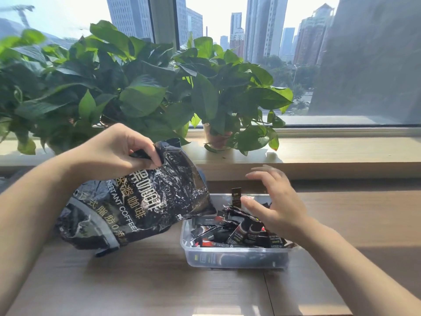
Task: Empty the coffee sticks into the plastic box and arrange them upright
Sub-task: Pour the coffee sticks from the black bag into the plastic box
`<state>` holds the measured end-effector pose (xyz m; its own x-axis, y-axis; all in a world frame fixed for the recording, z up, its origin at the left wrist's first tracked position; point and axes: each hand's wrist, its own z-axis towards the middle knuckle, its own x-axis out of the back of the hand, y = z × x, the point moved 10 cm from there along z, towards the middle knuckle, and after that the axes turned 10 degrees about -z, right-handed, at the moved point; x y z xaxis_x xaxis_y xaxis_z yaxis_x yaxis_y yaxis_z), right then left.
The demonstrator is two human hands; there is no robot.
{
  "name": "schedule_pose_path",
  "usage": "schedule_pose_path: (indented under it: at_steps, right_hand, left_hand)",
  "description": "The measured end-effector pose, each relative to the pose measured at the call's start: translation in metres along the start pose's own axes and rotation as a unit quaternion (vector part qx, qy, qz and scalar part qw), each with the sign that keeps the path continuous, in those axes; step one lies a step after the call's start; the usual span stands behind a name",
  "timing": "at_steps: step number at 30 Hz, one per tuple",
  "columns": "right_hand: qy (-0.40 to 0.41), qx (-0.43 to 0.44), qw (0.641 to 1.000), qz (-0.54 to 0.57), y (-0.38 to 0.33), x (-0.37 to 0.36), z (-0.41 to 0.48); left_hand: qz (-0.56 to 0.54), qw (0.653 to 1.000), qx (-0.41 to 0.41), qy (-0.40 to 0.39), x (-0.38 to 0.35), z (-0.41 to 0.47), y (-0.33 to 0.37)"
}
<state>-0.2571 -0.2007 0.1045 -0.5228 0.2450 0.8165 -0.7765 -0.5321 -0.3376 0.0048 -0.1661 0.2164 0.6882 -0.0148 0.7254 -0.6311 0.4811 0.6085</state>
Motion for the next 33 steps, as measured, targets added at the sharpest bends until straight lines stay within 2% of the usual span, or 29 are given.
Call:
schedule_pose_path:
  at_steps: [2,4,9,12,19,22,25,27,30,33]
  right_hand:
    - [-0.04,-0.068,0.995,-0.052,0.028,-0.008,-0.008]
    - [-0.101,-0.112,0.988,-0.018,0.042,-0.024,-0.017]
    - [-0.141,-0.021,0.984,0.108,0.002,-0.036,-0.02]
    - [-0.158,-0.023,0.96,0.229,-0.013,-0.036,-0.017]
    - [-0.174,-0.062,0.934,0.305,-0.018,-0.05,-0.006]
    - [-0.105,-0.061,0.954,0.273,-0.021,-0.035,0.007]
    - [-0.055,-0.023,0.951,0.304,-0.041,-0.015,0.03]
    - [-0.061,-0.003,0.952,0.299,-0.058,-0.011,0.05]
    - [-0.099,0.006,0.967,0.234,-0.078,-0.016,0.074]
    - [-0.103,0.016,0.956,0.274,-0.088,-0.021,0.08]
  left_hand:
    - [0.001,1.0,0.001,0.0,-0.001,0.001,0.0]
    - [-0.009,1.0,0.005,-0.001,-0.003,0.003,-0.002]
    - [-0.008,1.0,0.004,-0.015,-0.017,0.008,-0.001]
    - [0.0,0.999,0.002,-0.036,-0.026,0.012,0.0]
    - [0.024,0.999,0.004,-0.026,-0.029,0.018,-0.003]
    - [0.025,0.999,0.006,-0.022,-0.032,0.02,-0.005]
    - [0.03,0.999,0.001,-0.012,-0.034,0.02,-0.007]
    - [0.029,1.0,-0.009,-0.005,-0.034,0.02,-0.008]
    - [0.028,0.999,-0.025,0.0,-0.035,0.017,-0.008]
    - [0.028,0.999,-0.039,0.004,-0.029,0.008,-0.009]
